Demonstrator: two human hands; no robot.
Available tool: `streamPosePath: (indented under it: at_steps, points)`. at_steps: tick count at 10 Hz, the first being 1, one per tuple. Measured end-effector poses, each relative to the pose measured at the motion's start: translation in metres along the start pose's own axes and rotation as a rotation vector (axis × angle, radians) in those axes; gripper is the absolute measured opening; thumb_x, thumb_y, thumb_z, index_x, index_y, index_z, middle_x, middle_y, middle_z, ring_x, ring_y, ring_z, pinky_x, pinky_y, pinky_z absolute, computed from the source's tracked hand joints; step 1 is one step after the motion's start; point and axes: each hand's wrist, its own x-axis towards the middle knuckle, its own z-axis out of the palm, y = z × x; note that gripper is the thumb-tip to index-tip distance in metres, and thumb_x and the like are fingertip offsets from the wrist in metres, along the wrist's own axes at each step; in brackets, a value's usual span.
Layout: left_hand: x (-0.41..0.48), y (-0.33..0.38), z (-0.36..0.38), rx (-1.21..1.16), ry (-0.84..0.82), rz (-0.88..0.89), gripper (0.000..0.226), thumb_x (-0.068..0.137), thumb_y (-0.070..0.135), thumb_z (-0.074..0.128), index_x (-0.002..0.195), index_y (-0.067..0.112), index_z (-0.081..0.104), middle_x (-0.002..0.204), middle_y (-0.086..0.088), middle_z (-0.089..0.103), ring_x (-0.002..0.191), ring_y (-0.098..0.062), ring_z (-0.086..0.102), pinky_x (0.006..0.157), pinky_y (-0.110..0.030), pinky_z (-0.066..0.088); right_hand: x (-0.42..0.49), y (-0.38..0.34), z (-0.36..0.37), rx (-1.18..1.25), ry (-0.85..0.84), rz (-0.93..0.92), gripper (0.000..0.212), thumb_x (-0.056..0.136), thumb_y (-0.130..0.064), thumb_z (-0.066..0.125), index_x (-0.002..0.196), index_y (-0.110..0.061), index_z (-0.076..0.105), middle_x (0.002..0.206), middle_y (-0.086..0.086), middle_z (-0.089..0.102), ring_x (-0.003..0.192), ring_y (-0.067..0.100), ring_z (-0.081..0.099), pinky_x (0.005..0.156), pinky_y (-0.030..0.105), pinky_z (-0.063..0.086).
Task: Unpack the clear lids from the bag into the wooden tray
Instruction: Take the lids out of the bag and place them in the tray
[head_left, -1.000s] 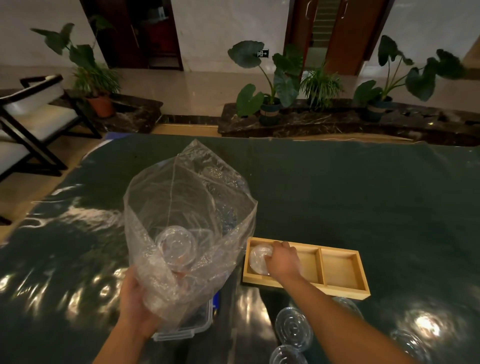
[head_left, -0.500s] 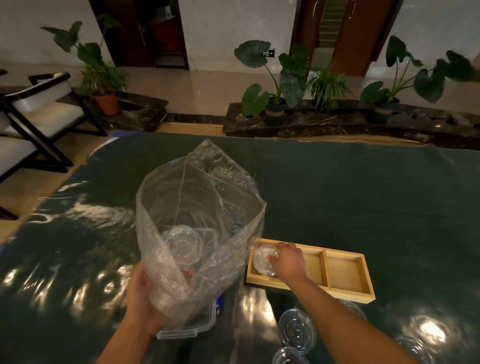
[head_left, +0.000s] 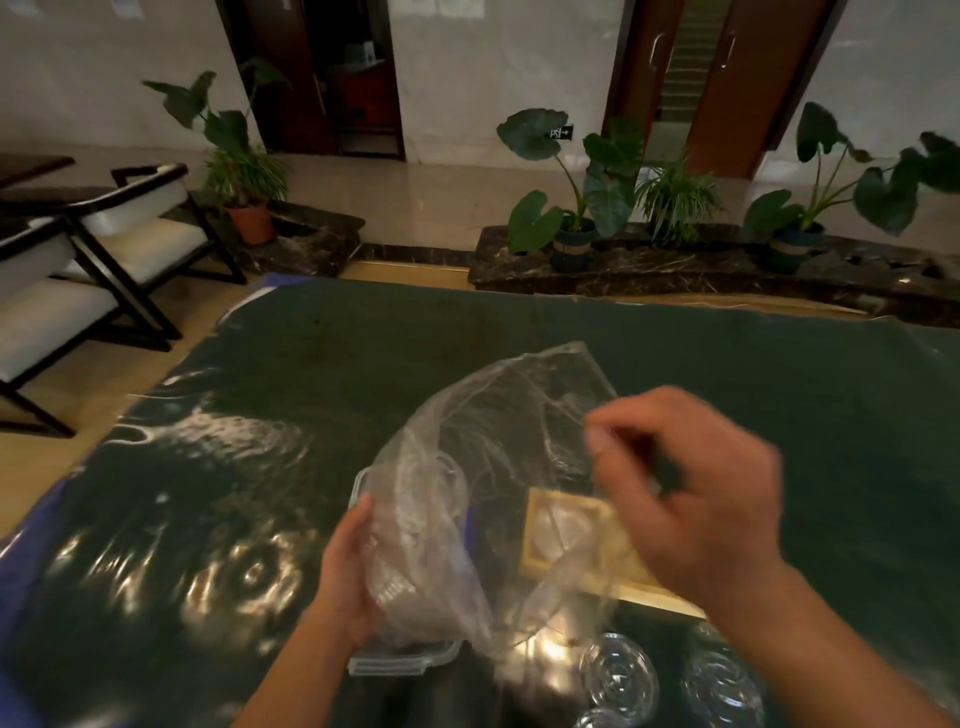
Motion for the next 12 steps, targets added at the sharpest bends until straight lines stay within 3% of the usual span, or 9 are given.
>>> streamPosePath:
  at_steps: [1,2,4,5,6,8,9,10,12]
  points:
    - [0.0,-0.004,0.012,0.006,-0.035,0.01,0.054,0.091,0.046,0.057,0.123,0.006,0.074,0.112,-0.024,0.075,0.099,-0.039,0.075,0.076,-0.049,0.062,0.01,-0.023,0.029,-0.22,-0.704,0.069,0.017,0.096,-0.021,0.057,0.104,-0.02,0.072,0.1,-0.003,0.074,0.093,0.016,0.067,0.082,0.029,0.05]
    - [-0.005,-0.007,0.022,0.004,-0.085,-0.004,0.055,0.086,0.049,0.058,0.116,0.007,0.078,0.109,-0.022,0.077,0.096,-0.036,0.076,0.075,-0.045,0.063,0.02,-0.014,0.066,-0.458,-1.087,0.041,0.028,0.094,-0.013,0.053,0.12,-0.011,0.065,0.121,0.011,0.068,0.113,0.031,0.064,0.094,0.04,0.051]
    - [-0.013,-0.004,0.031,0.021,-0.1,0.025,0.046,0.092,0.048,0.057,0.113,0.014,0.08,0.115,-0.021,0.077,0.101,-0.036,0.076,0.077,-0.047,0.063,0.019,0.0,0.119,-0.487,-1.024,0.148,0.024,0.094,-0.008,0.055,0.116,-0.001,0.064,0.11,0.017,0.068,0.1,0.034,0.067,0.07,0.031,0.043]
    - [-0.014,-0.004,0.028,0.019,-0.079,-0.013,0.047,0.091,0.05,0.062,0.114,0.014,0.08,0.116,-0.021,0.077,0.104,-0.037,0.075,0.08,-0.049,0.062,0.011,0.004,0.122,-0.467,-0.947,0.213,0.024,0.096,-0.011,0.054,0.117,-0.003,0.064,0.11,0.015,0.068,0.1,0.032,0.066,0.072,0.031,0.044]
    - [-0.009,-0.009,0.023,0.043,-0.098,-0.02,0.056,0.084,0.055,0.067,0.118,0.012,0.078,0.12,-0.023,0.074,0.109,-0.04,0.073,0.087,-0.051,0.06,-0.002,0.014,0.121,-0.382,-0.97,0.199,0.025,0.101,-0.02,0.052,0.121,-0.01,0.064,0.116,0.008,0.068,0.109,0.024,0.065,0.095,0.035,0.052]
    - [-0.006,-0.01,0.023,0.091,-0.096,-0.031,0.069,0.076,0.059,0.078,0.124,0.009,0.074,0.124,-0.024,0.073,0.113,-0.04,0.071,0.087,-0.049,0.059,-0.008,0.01,0.113,-0.124,-1.0,0.333,0.023,0.095,-0.027,0.066,0.117,-0.024,0.07,0.11,-0.001,0.071,0.1,0.015,0.067,0.089,0.032,0.055]
    - [-0.005,-0.008,0.024,0.096,-0.11,-0.037,0.074,0.076,0.061,0.078,0.128,0.009,0.072,0.128,-0.024,0.071,0.118,-0.042,0.068,0.095,-0.055,0.056,-0.011,0.007,0.106,0.044,-1.052,0.39,0.03,0.097,-0.038,0.063,0.124,-0.028,0.066,0.117,-0.005,0.07,0.1,0.005,0.064,0.078,0.007,0.046]
    - [-0.005,-0.008,0.029,0.126,-0.093,-0.053,0.078,0.073,0.065,0.08,0.127,0.009,0.073,0.129,-0.025,0.07,0.121,-0.043,0.067,0.096,-0.055,0.056,-0.017,0.004,0.108,-0.019,-1.039,0.281,0.043,0.095,-0.028,0.065,0.137,-0.021,0.058,0.128,0.0,0.066,0.111,0.012,0.061,0.088,0.009,0.042]
    - [-0.003,-0.007,0.029,0.096,-0.1,-0.054,0.065,0.089,0.063,0.063,0.127,0.012,0.073,0.13,-0.023,0.07,0.12,-0.04,0.068,0.091,-0.049,0.059,-0.014,0.008,0.106,0.023,-0.965,0.493,0.031,0.098,-0.033,0.061,0.118,-0.011,0.069,0.111,0.009,0.072,0.103,0.023,0.068,0.082,0.016,0.051]
